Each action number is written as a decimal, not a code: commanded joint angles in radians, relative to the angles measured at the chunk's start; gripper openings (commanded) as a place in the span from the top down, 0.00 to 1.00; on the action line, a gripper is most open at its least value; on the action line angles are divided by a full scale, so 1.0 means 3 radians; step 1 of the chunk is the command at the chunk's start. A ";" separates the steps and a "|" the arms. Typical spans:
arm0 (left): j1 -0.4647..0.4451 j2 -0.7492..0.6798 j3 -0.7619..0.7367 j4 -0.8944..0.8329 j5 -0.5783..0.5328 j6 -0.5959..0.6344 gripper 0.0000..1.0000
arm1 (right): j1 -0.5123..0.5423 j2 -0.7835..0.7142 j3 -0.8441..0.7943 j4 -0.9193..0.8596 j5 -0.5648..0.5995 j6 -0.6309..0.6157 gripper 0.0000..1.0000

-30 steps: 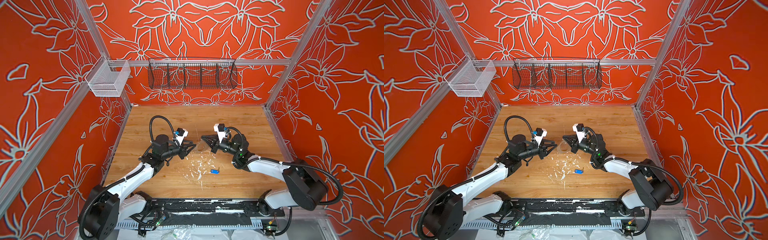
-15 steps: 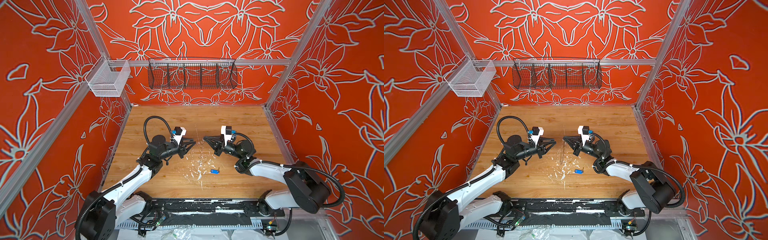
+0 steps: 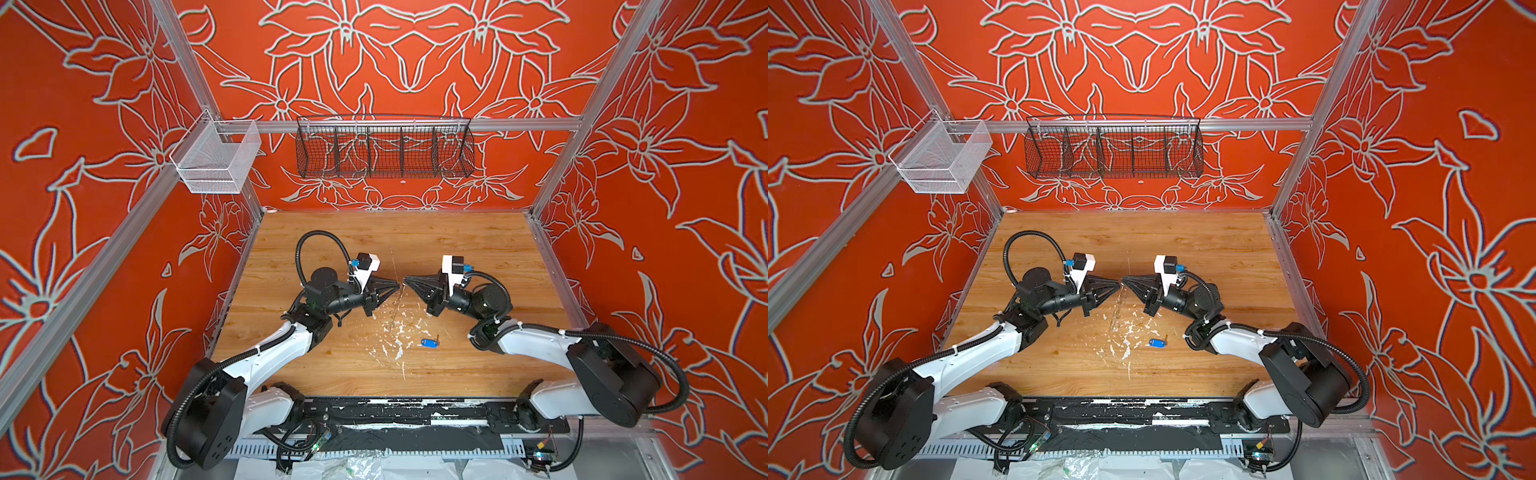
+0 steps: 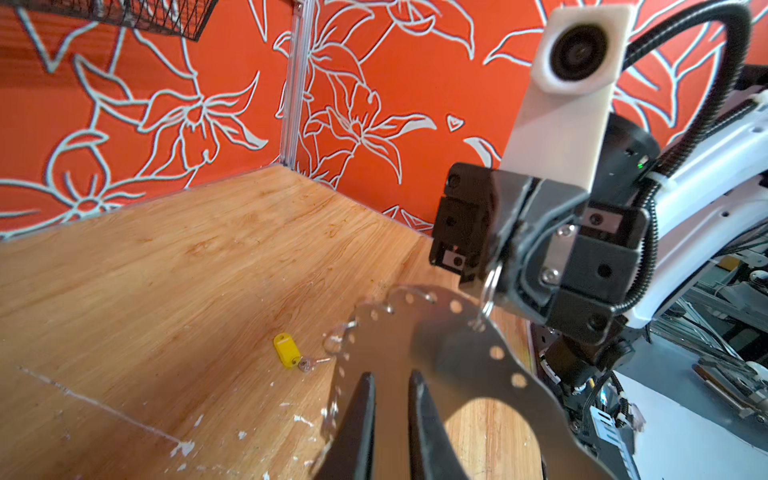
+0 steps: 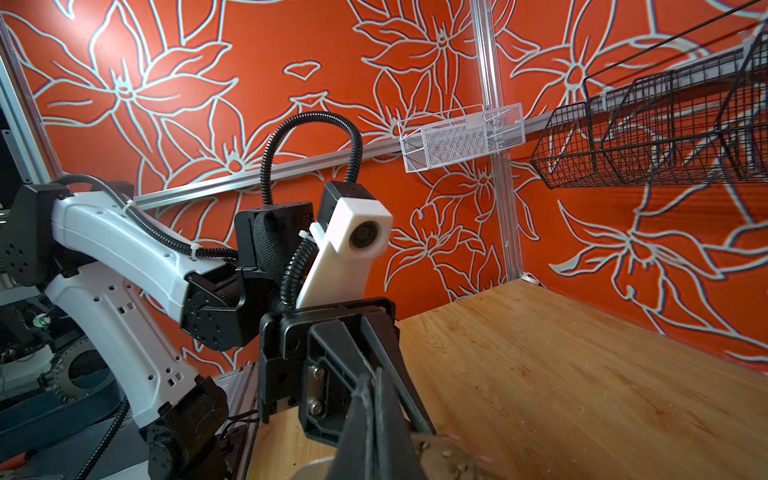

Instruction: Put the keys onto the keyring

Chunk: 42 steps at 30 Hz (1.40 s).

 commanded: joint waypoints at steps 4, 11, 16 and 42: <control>-0.0068 -0.0139 0.0022 0.0312 0.0230 0.0022 0.85 | 0.0047 -0.0152 -0.0021 0.0218 -0.0022 -0.0036 1.00; -0.0103 -0.0196 0.0019 0.0390 0.0247 -0.0033 0.86 | 0.0114 -0.0229 -0.0070 0.0219 0.0023 -0.0075 1.00; -0.0122 -0.0230 0.0146 0.0249 0.0226 -0.0150 0.88 | 0.0137 -0.0244 -0.0089 0.0216 0.0011 -0.0077 1.00; -0.0179 -0.0234 0.0047 0.0442 0.0394 -0.0121 0.90 | 0.0150 -0.0399 -0.0163 0.0218 0.0245 0.0000 1.00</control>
